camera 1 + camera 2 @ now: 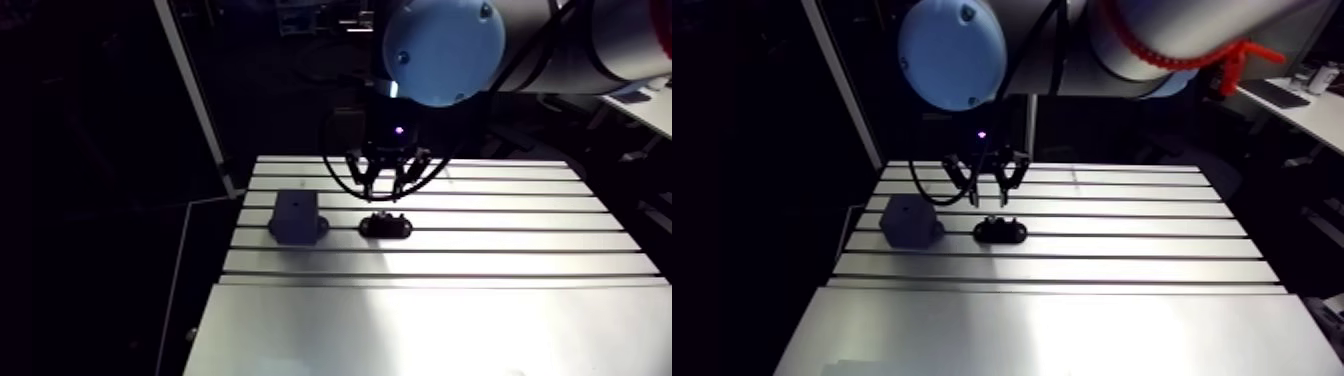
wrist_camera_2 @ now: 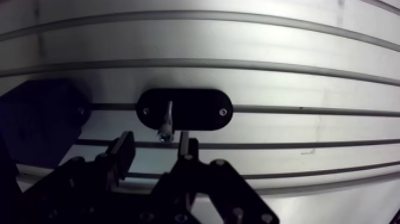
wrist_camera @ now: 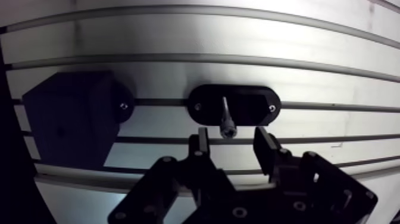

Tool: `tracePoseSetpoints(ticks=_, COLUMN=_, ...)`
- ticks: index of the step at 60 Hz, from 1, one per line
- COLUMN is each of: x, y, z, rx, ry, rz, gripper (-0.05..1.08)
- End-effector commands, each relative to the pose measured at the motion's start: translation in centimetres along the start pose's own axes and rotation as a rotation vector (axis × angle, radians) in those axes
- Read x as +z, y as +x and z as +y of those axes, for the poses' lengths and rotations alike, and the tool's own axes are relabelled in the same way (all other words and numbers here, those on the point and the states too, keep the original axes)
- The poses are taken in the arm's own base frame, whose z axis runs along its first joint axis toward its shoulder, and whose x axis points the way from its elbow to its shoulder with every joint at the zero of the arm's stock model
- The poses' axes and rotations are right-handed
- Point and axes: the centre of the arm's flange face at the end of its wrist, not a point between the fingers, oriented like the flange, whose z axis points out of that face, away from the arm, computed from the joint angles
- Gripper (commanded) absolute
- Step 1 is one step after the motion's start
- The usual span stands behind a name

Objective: Pick up the M10 bolt and insert it into the hole until fully seated.

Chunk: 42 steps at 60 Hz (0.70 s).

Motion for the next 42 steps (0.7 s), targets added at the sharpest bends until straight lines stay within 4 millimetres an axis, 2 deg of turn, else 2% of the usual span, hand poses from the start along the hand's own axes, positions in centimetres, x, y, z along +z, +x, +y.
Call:
tracePoseSetpoints(ticks=1, x=0.6, y=0.0, z=0.0, rx=0.0, ry=-0.001, rz=-0.011, gripper=0.49)
tracePoseSetpoints(ticks=23, x=0.6, y=0.0, z=0.0, rx=-0.001, ry=-0.001, rz=-0.012, gripper=0.5)
tracePoseSetpoints(ticks=42, x=1.7, y=-0.2, z=0.0, rx=-0.003, ry=0.0, rz=-0.033, gripper=0.51)
